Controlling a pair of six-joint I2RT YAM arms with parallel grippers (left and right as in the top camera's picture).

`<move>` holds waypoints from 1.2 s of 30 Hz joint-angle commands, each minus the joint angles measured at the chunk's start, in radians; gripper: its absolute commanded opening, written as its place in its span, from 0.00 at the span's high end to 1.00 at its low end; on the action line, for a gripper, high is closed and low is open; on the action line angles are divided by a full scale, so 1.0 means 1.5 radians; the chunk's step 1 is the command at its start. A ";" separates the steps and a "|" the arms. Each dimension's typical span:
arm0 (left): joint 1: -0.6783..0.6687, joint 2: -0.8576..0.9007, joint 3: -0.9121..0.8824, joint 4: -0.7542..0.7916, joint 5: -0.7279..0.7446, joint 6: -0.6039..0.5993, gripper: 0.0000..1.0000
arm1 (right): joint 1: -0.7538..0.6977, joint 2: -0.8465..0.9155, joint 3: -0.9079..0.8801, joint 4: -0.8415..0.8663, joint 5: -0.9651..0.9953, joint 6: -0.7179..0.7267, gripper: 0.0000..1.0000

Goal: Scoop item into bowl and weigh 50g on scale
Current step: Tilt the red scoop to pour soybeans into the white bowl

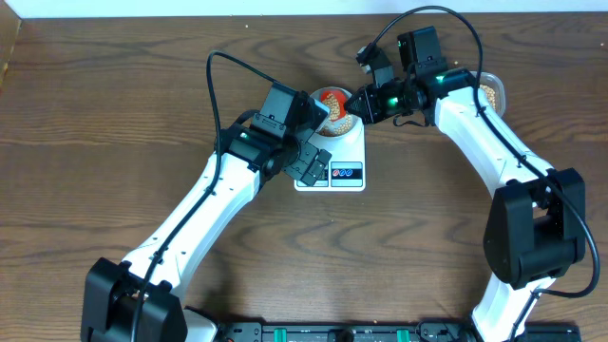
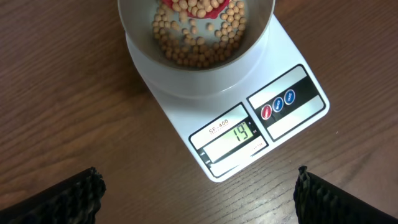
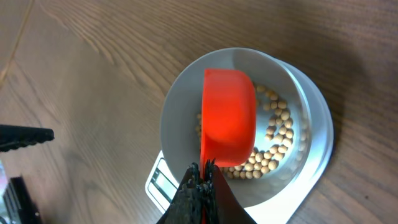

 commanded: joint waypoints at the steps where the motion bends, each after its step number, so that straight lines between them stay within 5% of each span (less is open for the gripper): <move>1: 0.002 -0.011 0.002 0.000 -0.004 0.011 0.00 | 0.005 -0.030 0.003 -0.003 -0.002 -0.054 0.99; 36: 0.002 -0.011 0.002 0.000 -0.004 0.011 0.00 | 0.004 -0.037 0.003 0.003 0.019 -0.214 0.99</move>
